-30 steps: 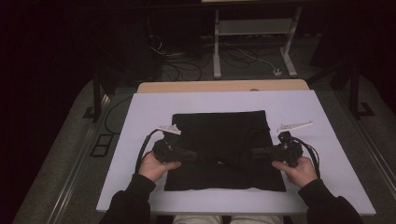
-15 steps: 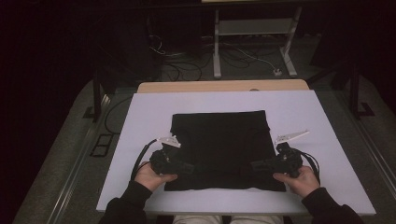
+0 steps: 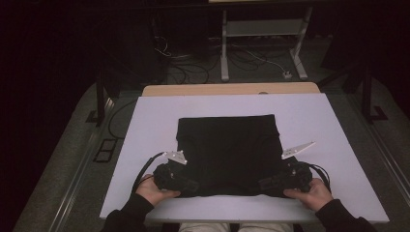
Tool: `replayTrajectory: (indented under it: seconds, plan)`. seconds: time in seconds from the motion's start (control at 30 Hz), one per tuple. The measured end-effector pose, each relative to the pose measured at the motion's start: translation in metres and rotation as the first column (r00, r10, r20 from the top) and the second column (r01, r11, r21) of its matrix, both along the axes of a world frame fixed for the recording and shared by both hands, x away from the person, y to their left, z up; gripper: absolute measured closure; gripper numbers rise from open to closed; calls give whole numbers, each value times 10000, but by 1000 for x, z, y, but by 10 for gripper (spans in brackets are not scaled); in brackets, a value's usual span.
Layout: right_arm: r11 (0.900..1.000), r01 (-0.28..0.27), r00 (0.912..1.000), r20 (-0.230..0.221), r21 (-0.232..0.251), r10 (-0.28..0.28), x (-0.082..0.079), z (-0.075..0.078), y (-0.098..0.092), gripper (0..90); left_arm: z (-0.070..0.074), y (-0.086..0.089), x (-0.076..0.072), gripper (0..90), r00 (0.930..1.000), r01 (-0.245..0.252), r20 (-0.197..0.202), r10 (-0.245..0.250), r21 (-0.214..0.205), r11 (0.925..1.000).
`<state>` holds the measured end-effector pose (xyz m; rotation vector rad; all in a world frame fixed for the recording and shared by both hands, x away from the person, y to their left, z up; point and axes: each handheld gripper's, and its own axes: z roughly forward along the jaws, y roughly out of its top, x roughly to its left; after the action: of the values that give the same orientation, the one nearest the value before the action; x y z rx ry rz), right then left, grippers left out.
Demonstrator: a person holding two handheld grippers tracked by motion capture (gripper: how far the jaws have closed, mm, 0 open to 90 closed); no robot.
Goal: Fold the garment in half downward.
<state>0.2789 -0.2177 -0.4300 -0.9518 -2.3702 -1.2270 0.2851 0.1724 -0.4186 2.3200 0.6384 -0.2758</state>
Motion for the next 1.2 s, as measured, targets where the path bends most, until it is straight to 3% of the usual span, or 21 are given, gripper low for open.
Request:
replayTrajectory:
  seconds: [0.37,0.47,0.83,1.07,1.2]
  plan:
    - [9988,-455,9989,-130,-207,452,-12,-2,4,867,0,1,-12,863,9998,219,-40,-218,327,9992]
    - [9983,-533,9985,-124,-242,530,-15,-1,3,867,0,0,-14,863,9988,457,158,-467,567,9973]
    - [9984,-437,9988,-245,-364,429,-19,-1,0,865,-2,-2,-17,862,9976,677,103,-685,706,9952]
    - [9980,-426,9985,-377,-458,409,-21,-2,1,857,-1,-2,-17,845,9951,780,546,-828,837,9934]
    - [9991,-287,9985,-475,-298,272,-21,1,-1,765,3,1,-16,739,9964,532,649,-554,351,9980]
